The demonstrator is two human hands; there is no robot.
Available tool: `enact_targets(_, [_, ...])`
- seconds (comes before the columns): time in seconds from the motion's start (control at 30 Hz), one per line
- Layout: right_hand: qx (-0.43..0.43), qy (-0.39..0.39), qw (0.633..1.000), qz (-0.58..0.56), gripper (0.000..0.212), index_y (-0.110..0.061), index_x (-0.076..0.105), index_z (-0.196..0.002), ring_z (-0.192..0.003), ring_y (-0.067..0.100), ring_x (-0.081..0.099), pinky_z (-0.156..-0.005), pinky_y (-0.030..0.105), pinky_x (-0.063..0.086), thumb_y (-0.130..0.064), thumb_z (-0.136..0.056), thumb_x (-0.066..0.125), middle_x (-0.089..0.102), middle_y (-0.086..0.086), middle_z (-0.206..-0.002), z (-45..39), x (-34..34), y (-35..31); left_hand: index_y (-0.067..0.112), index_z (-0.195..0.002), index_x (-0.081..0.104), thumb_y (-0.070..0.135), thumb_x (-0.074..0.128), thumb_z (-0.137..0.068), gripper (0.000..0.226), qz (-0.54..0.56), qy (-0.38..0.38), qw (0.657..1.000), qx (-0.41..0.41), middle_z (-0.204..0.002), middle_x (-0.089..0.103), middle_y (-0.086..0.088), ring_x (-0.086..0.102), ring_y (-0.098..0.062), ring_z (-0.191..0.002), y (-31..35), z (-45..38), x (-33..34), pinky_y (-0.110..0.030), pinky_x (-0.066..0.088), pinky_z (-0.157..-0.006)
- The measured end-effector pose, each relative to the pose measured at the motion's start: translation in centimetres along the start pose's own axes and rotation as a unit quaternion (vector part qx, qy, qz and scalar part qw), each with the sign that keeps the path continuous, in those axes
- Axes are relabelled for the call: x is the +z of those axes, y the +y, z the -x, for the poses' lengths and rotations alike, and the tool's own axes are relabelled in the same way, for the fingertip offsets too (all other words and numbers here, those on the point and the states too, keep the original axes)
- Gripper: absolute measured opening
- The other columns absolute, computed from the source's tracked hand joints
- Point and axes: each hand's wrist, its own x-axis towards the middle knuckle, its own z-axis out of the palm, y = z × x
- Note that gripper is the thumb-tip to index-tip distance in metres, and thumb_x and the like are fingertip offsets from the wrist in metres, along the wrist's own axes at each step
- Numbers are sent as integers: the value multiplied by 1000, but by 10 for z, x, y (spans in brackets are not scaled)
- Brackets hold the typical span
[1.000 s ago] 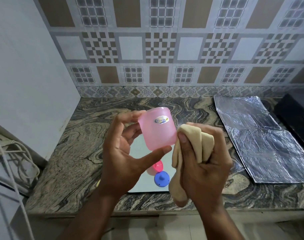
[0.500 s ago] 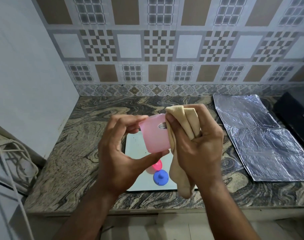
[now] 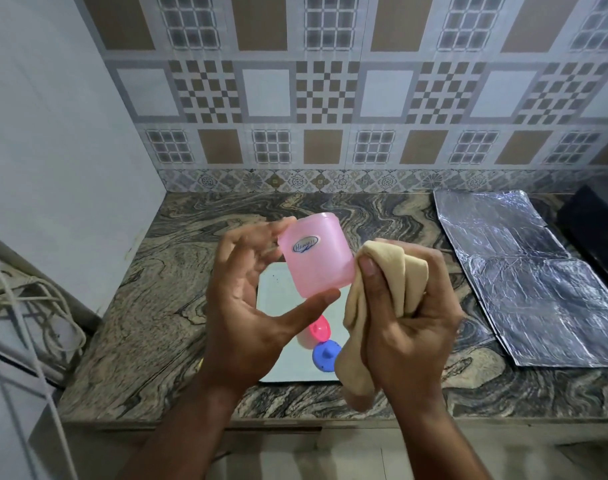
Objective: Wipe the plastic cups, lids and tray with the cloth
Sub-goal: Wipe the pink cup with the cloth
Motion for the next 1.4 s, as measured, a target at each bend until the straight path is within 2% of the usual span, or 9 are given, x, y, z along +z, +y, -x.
enact_targets(0.13, [-30, -22, 997, 73, 19, -27, 65, -101, -75, -1, 66, -68, 13, 50, -19, -91, 78, 71, -17, -91, -6, -9, -5, 20, -131, 64, 33, 98, -66, 75, -123, -19, 992, 27, -126, 63, -6, 64, -21, -123, 2, -4, -8, -34, 52, -103])
enact_targets(0.23, [-50, -69, 990, 116, 15, -22, 70, -101, -80, 4, 69, -71, 13, 49, -20, -89, 80, 72, -14, -93, -14, -8, -16, 24, -128, 65, 39, 98, -65, 73, -148, -37, 988, 40, -121, 65, 1, 65, -17, -116, 6, 0, -8, -34, 53, -98])
enact_targets(0.5, [42, -88, 994, 43, 10, -14, 70, -93, -72, 9, 65, -67, 27, 53, -10, -94, 79, 70, -9, -80, -32, -5, -2, 29, -129, 62, 32, 98, -67, 72, -81, -31, 996, 18, -128, 64, -1, 65, -29, -123, 0, 7, -8, -52, 55, -104])
enact_targets(0.63, [45, -13, 999, -14, 13, -19, 63, -90, -63, 2, 57, -62, 19, 49, -16, -94, 75, 64, -15, -73, -15, -7, -1, 23, -126, 55, 20, 93, -67, 71, 49, 2, 997, -59, -139, 63, 1, 66, -26, -127, 0, 12, -4, -59, 53, -107])
enact_targets(0.8, [0, -14, 999, -36, 15, -17, 64, -102, -79, -4, 66, -75, 10, 51, -10, -91, 71, 71, -17, -92, 7, -3, -3, 29, -137, 52, 8, 89, -71, 78, 99, -44, 993, -52, -142, 57, 12, 58, -33, -138, 5, 12, 2, -68, 45, -111])
enact_targets(0.93, [2, -24, 1000, -5, 14, -14, 65, -101, -80, -3, 66, -73, 11, 51, -11, -91, 73, 70, -17, -92, 3, -11, 3, 25, -136, 57, 21, 95, -71, 75, -34, -39, 998, -22, -141, 58, -5, 60, -28, -133, 4, 7, -2, -54, 51, -109])
enact_targets(1.07, [-7, -40, 998, 50, 16, -19, 66, -101, -75, -1, 65, -69, 12, 50, -11, -92, 76, 68, -18, -89, 1, -20, 9, 21, -129, 62, 26, 101, -64, 76, -178, -47, 983, 9, -127, 62, 3, 64, -14, -116, 6, 2, -6, -35, 54, -93])
enact_targets(1.2, [-37, -70, 992, 98, 18, -30, 67, -102, -79, 10, 69, -67, 23, 53, -22, -92, 79, 72, -13, -94, -4, -19, 3, 22, -128, 63, 37, 98, -67, 73, -208, -67, 975, 25, -122, 61, 4, 64, -5, -113, 10, 4, -4, -23, 51, -95])
enact_targets(1.4, [11, -117, 990, 77, 20, -23, 72, -99, -81, 18, 71, -67, 39, 57, -7, -92, 81, 75, -8, -92, -28, -17, 9, 22, -131, 63, 31, 98, -67, 73, -182, -81, 979, 33, -124, 61, 5, 64, -16, -115, 6, 6, -5, -38, 56, -97])
